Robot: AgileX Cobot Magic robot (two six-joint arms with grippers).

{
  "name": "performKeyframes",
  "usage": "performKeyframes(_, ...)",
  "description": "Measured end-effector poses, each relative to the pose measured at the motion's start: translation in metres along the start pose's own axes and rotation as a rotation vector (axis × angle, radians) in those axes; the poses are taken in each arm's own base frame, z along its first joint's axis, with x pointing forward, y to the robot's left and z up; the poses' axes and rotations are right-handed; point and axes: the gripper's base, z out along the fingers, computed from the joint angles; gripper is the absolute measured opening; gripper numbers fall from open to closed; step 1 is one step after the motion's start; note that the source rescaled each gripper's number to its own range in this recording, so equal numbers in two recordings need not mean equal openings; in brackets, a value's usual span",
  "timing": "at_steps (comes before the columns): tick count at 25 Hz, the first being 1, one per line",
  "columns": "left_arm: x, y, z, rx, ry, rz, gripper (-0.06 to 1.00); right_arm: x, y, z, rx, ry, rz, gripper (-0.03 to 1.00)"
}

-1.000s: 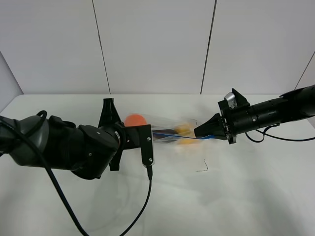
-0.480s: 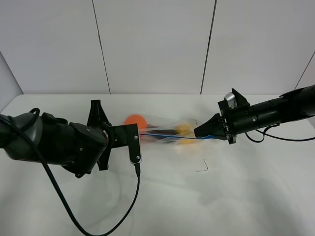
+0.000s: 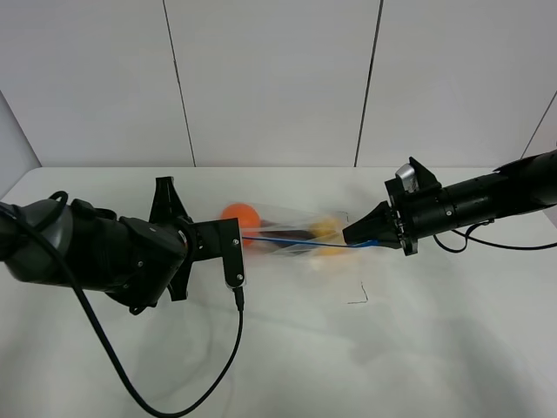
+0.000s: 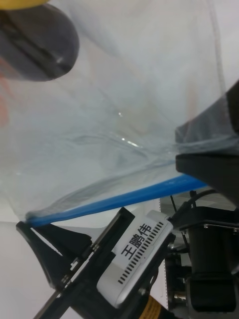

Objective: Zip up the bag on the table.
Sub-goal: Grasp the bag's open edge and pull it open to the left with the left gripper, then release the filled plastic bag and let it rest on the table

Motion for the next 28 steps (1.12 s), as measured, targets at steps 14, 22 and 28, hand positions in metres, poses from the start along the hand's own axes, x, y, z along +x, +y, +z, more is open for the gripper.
performKeyframes(14,0.0033,0.0013,0.001,-0.007,0.021,-0.012,0.33,0.0012,-0.0008,0.0,0.009,0.013,-0.006,0.0)
performKeyframes(22,0.0062,0.0036,0.0011,-0.031,0.05,-0.035,0.73,0.0014,-0.0009,0.0,0.01,0.015,-0.007,0.0)
performKeyframes(28,0.0093,0.0059,0.0011,-0.054,0.079,-0.038,0.75,0.0014,-0.0009,0.0,0.01,0.015,-0.007,0.0)
